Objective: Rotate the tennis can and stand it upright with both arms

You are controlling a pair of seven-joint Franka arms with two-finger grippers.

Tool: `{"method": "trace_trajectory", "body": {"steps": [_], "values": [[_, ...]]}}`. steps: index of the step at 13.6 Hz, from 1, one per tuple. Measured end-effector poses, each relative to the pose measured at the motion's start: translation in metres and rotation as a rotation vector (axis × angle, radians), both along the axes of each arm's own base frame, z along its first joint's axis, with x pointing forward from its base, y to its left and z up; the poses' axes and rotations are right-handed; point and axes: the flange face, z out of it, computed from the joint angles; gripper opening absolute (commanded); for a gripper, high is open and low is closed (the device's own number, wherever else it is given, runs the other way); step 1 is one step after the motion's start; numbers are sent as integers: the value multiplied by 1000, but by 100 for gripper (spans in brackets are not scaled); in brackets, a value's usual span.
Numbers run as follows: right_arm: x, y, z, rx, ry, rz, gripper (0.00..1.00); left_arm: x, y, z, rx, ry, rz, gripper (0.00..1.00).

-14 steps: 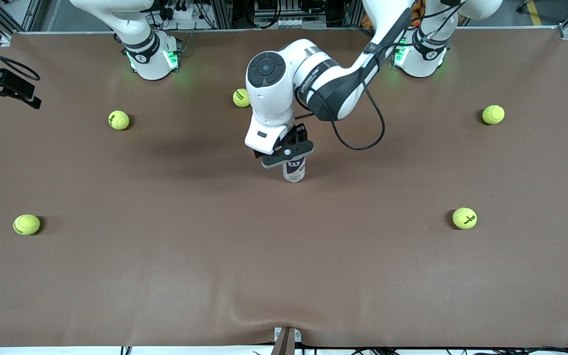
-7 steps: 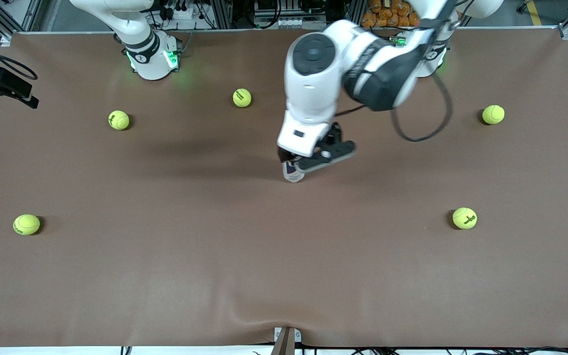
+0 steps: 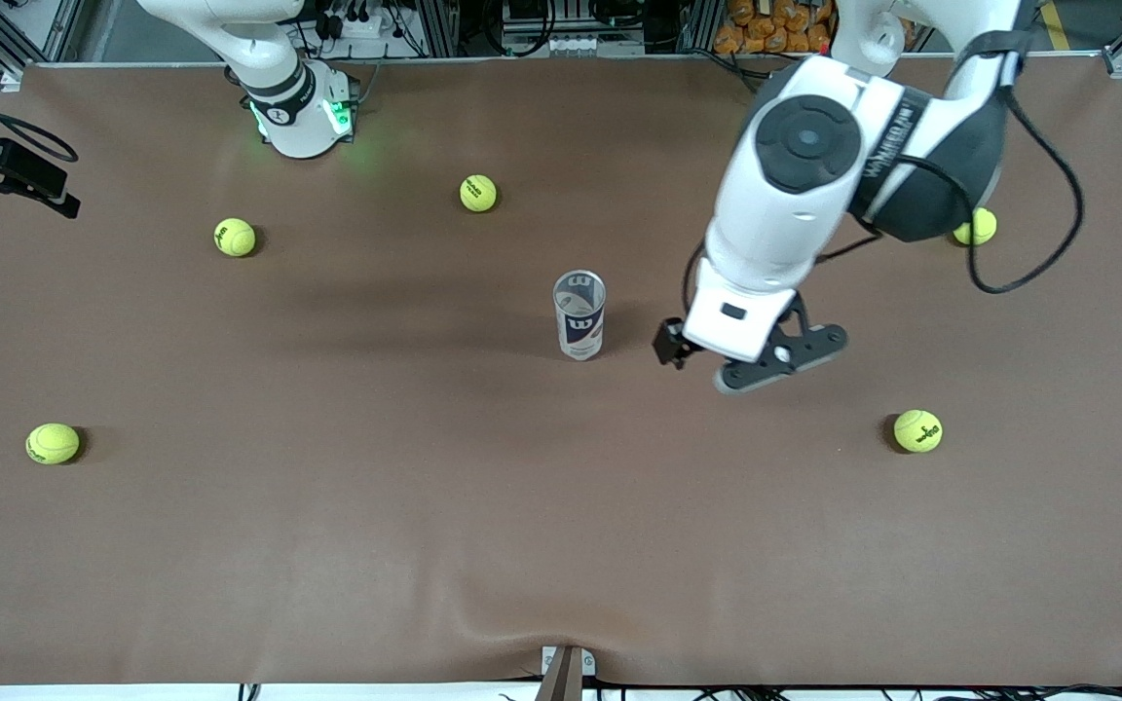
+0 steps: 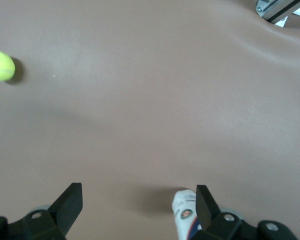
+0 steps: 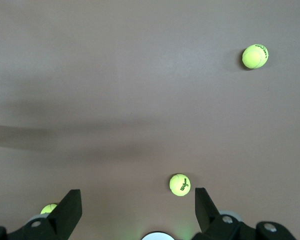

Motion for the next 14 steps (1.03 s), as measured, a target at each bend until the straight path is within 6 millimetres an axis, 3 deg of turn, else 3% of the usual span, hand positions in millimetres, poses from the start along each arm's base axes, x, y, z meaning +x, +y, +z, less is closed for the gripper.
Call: {"method": "trace_trajectory", "body": {"steps": [7, 11, 14], "values": [[1, 0, 8, -1, -16, -1, 100, 51, 130, 20, 3, -22, -38, 100], [3, 0, 4, -1, -9, -1, 100, 52, 210, 49, -12, -2, -70, 100], [4, 0, 3, -1, -7, -1, 100, 40, 249, 72, -4, 1, -86, 100]]}}
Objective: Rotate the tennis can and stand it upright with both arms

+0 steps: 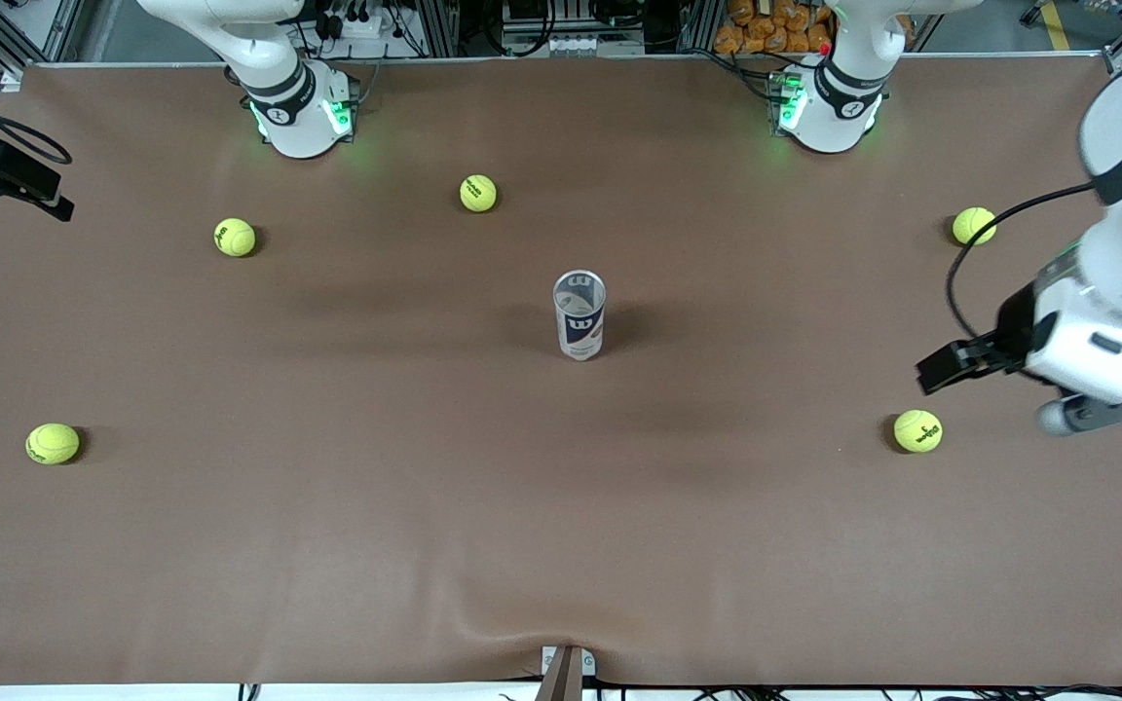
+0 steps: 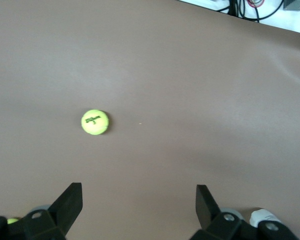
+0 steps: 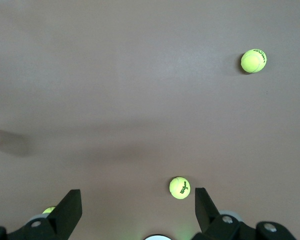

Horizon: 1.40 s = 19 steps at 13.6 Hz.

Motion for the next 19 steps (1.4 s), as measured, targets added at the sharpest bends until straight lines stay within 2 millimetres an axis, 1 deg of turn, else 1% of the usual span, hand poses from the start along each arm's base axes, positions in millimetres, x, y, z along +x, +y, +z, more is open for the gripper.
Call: {"method": "trace_trajectory", "body": {"steps": [1, 2, 3, 4, 5, 7, 9, 10, 11, 13, 15, 17, 19], "values": [[0, 0, 0, 0, 0, 0, 100, -9, 8, 10, 0, -3, -17, 100], [0, 0, 0, 0, 0, 0, 100, -22, 10, 21, -19, -3, -24, 100], [0, 0, 0, 0, -1, 0, 100, -36, 7, 29, -56, 4, -24, 100], [0, 0, 0, 0, -1, 0, 100, -52, 4, 33, -85, 16, -24, 100], [0, 0, 0, 0, -1, 0, 100, -68, 3, 34, -93, 24, -30, 100], [0, 0, 0, 0, -1, 0, 100, -93, 6, 35, -89, 34, -61, 100], [0, 0, 1, 0, -1, 0, 100, -113, 16, 39, -82, 38, -98, 100], [0, 0, 1, 0, -1, 0, 100, -119, 22, 40, -77, 42, -110, 100], [0, 0, 1, 0, -1, 0, 100, -120, 28, 40, -59, 40, -117, 100], [0, 0, 1, 0, -1, 0, 100, -115, 37, 41, 7, 32, -119, 100], [0, 0, 1, 0, -1, 0, 100, -106, 46, 39, 30, 33, -136, 100], [0, 0, 1, 0, -1, 0, 100, -93, 62, 35, 39, 35, -172, 100], [0, 0, 1, 0, -1, 0, 100, -85, 68, 34, 41, 34, -199, 100]]}}
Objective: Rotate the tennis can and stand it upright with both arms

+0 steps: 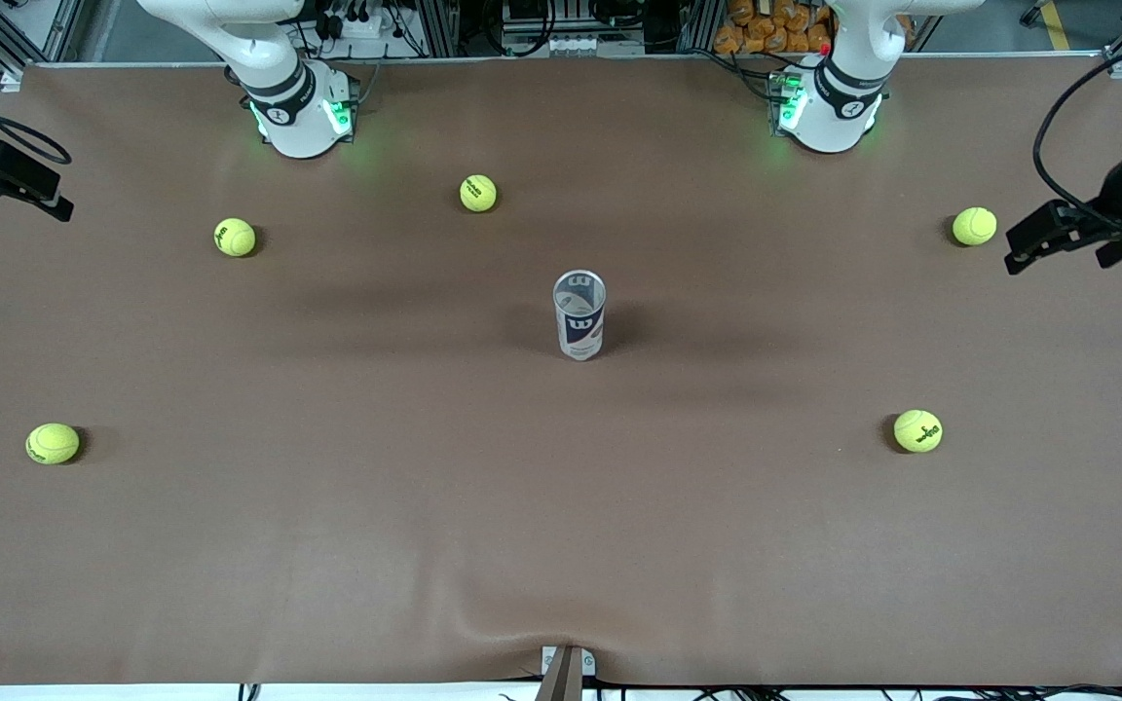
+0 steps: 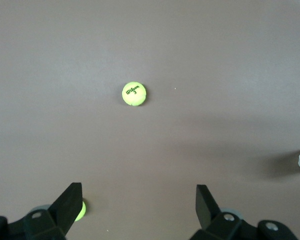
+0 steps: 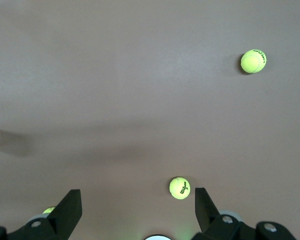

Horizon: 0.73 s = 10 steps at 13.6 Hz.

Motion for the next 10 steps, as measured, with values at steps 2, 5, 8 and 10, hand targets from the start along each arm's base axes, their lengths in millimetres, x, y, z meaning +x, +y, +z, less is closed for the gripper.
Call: {"method": "trace_trajectory", "body": {"steps": [2, 5, 8, 10], "values": [[0, 0, 0, 0, 0, 0, 100, 2, 1, 0, 1, -1, -16, 100], [0, 0, 0, 0, 0, 0, 100, 3, 11, 1, 1, -1, -1, 100], [0, 0, 0, 0, 0, 0, 100, 3, 12, 1, 1, -2, -2, 100], [0, 0, 0, 0, 0, 0, 100, 3, 11, 1, 1, -3, -3, 100]]}}
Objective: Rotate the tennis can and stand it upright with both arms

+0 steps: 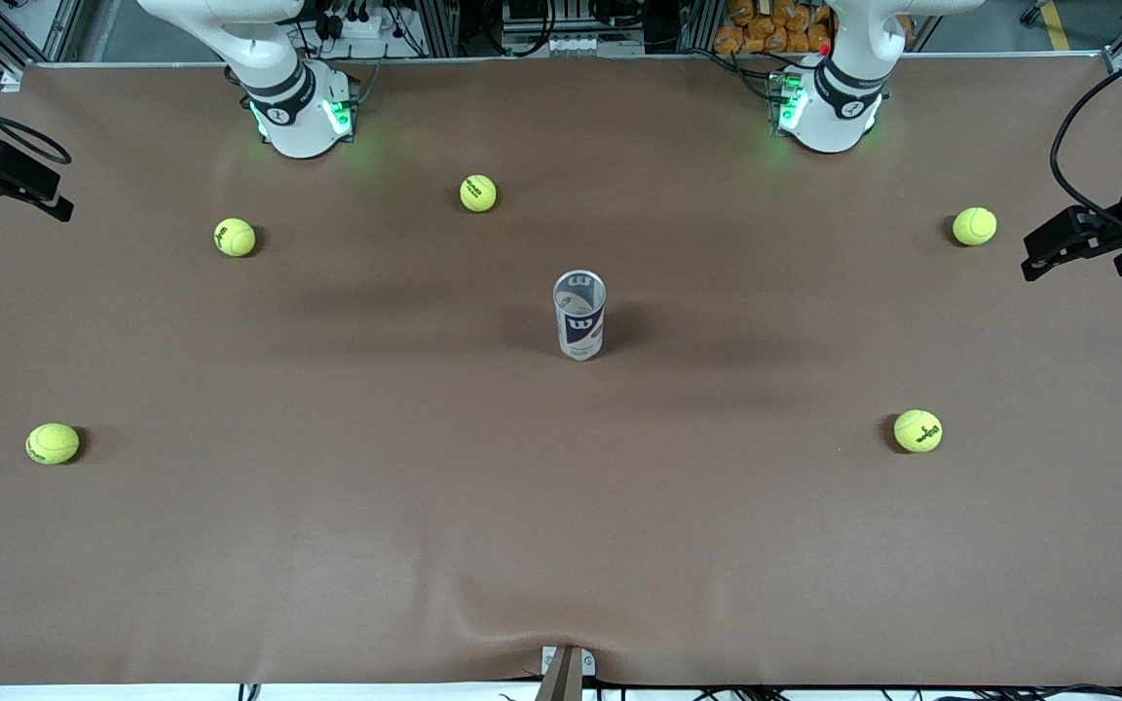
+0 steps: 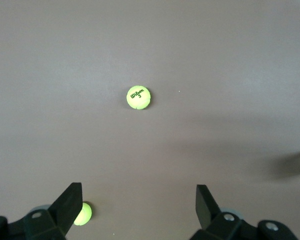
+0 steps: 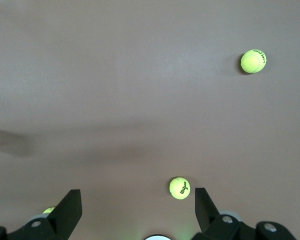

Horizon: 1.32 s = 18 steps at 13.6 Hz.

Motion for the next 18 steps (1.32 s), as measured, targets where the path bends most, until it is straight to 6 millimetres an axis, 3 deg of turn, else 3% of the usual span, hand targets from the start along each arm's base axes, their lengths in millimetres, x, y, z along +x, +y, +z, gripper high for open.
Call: {"method": "trace_trajectory", "body": {"steps": [10, 14, 18], "values": [[0, 0, 0, 0, 0, 0, 100, 0, 3, 0, 1, 1, -18, 100], [0, 0, 0, 0, 0, 0, 100, -1, 19, 3, 3, -1, -5, 100], [0, 0, 0, 0, 0, 0, 100, -16, 27, 14, 2, 20, -18, 100]]}}
